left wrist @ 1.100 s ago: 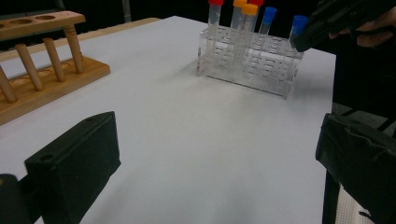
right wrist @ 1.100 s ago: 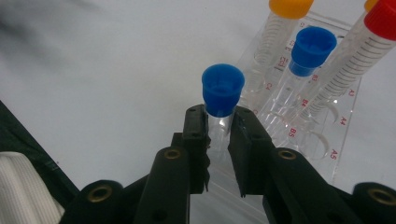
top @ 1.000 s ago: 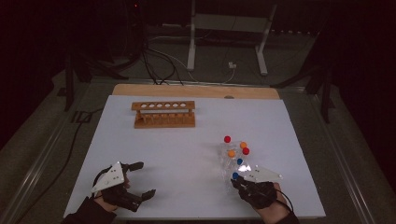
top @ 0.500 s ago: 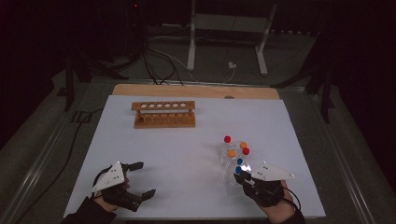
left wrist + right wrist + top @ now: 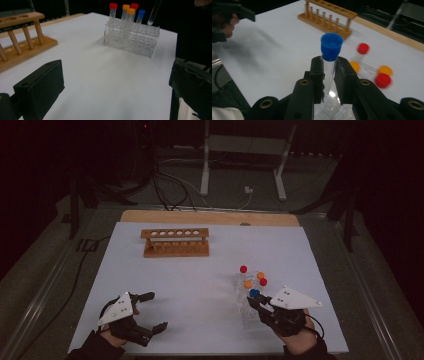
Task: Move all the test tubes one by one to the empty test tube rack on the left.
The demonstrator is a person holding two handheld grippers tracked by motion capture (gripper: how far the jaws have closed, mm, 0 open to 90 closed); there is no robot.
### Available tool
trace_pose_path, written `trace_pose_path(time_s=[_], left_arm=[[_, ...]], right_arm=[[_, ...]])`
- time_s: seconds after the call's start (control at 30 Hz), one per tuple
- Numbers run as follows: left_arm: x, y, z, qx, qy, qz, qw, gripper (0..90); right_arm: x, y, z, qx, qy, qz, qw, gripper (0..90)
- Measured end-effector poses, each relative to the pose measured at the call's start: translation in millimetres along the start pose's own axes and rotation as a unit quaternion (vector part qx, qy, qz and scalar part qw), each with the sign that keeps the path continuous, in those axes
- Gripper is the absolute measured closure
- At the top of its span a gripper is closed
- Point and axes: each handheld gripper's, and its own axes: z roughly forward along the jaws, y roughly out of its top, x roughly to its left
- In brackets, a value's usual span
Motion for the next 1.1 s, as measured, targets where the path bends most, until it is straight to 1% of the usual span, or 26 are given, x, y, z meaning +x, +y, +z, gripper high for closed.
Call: trace_pose_path(time_s=[0.03, 0.07, 0.17, 0.2, 0.23, 0.27, 0.3, 0.37, 0.43, 0.47, 0.5, 0.53, 0.57, 0.63, 0.67, 0.73, 0.8, 0.9, 0.93, 1.0, 1.03, 1.1], left_arm=[[-0.2, 1.1, 0.0, -0.003, 0.000, 0.001, 1.0000, 0.6], [-1.2, 4.7, 0.7, -0.001, -0.006, -0.008, 0.9999, 0.9], [-4.2, 13.4, 2.2, 0.011, -0.019, -0.015, 0.9996, 1.3], [-4.2, 13.4, 2.2, 0.011, -0.019, -0.015, 0.9996, 1.3], [-6.4, 20.1, 4.2, 0.014, -0.033, -0.016, 0.9993, 1.3], [-6.4, 20.1, 4.2, 0.014, -0.033, -0.016, 0.9993, 1.3], [-8.6, 26.9, 7.0, 0.012, -0.044, -0.012, 0.9989, 1.3], [-10.2, 33.2, 10.7, 0.009, -0.052, -0.014, 0.9985, 1.3], [-10.7, 36.1, 12.7, 0.007, -0.055, -0.013, 0.9984, 1.3], [-11.3, 39.0, 14.9, 0.006, -0.062, -0.013, 0.9980, 1.3], [-12.8, 44.7, 19.8, 0.007, -0.069, -0.006, 0.9975, 1.3], [-12.8, 44.7, 19.8, 0.007, -0.069, -0.006, 0.9975, 1.3], [-13.8, 50.4, 25.4, 0.009, -0.084, -0.003, 0.9964, 1.3], [-14.9, 53.2, 28.7, 0.010, -0.086, -0.001, 0.9962, 1.3], [-16.6, 58.4, 34.6, 0.011, -0.094, 0.005, 0.9955, 1.3], [-17.5, 61.0, 37.9, 0.011, -0.098, 0.005, 0.9951, 1.4], [-20.1, 67.6, 47.1, 0.006, -0.107, 0.004, 0.9943, 2.1], [-22.1, 72.4, 55.6, 0.005, -0.110, 0.007, 0.9939, 4.7], [-22.1, 72.4, 55.6, 0.005, -0.110, 0.007, 0.9939, 6.4], [-24.1, 77.0, 62.9, 0.002, -0.111, 0.013, 0.9937, 7.7], [-24.6, 78.5, 65.1, 0.001, -0.115, 0.013, 0.9932, 8.7], [-26.2, 81.2, 69.3, -0.002, -0.111, 0.017, 0.9936, 13.0]], right_arm=[[1.6, 1.1, 2.7, 0.000, 0.005, -0.003, 1.0000, 77.1], [3.1, 2.1, 5.5, -0.001, 0.011, -0.004, 0.9999, 77.1], [9.5, 3.9, 16.5, -0.003, 0.029, -0.014, 0.9995, 77.1], [12.4, 4.5, 20.7, -0.004, 0.038, -0.018, 0.9991, 77.1], [15.1, 5.2, 24.7, -0.005, 0.043, -0.024, 0.9988, 77.1], [18.2, 5.8, 28.7, -0.004, 0.047, -0.027, 0.9985, 77.1], [20.6, 6.1, 32.5, -0.008, 0.053, -0.031, 0.9981, 77.1], [25.0, 6.4, 39.3, -0.007, 0.061, -0.036, 0.9974, 77.1], [27.9, 5.9, 44.8, -0.006, 0.070, -0.040, 0.9967, 77.1], [29.3, 5.3, 47.4, -0.003, 0.072, -0.040, 0.9966, 77.1], [30.7, 4.5, 50.1, -0.001, 0.074, -0.041, 0.9964, 77.1], [32.1, 3.7, 52.2, 0.001, 0.077, -0.040, 0.9962, 77.1], [33.5, 3.0, 54.1, 0.004, 0.079, -0.041, 0.9960, 77.1], [35.8, 1.7, 56.8, 0.009, 0.082, -0.044, 0.9956, 77.1], [36.9, 1.2, 57.5, 0.009, 0.083, -0.045, 0.9955, 77.1], [38.0, 0.4, 59.1, 0.013, 0.086, -0.045, 0.9952, 77.1], [38.5, -0.3, 60.2, 0.013, 0.087, -0.044, 0.9951, 77.1], [39.7, -0.8, 61.3, 0.015, 0.090, -0.042, 0.9949, 77.1], [40.1, -0.9, 61.7, 0.016, 0.091, -0.044, 0.9948, 77.1], [40.8, -1.1, 62.2, 0.019, 0.092, -0.042, 0.9947, 77.1], [41.2, -1.3, 62.6, 0.019, 0.093, -0.043, 0.9945, 77.1], [42.1, -1.6, 63.4, 0.020, 0.095, -0.044, 0.9943, 77.1]])
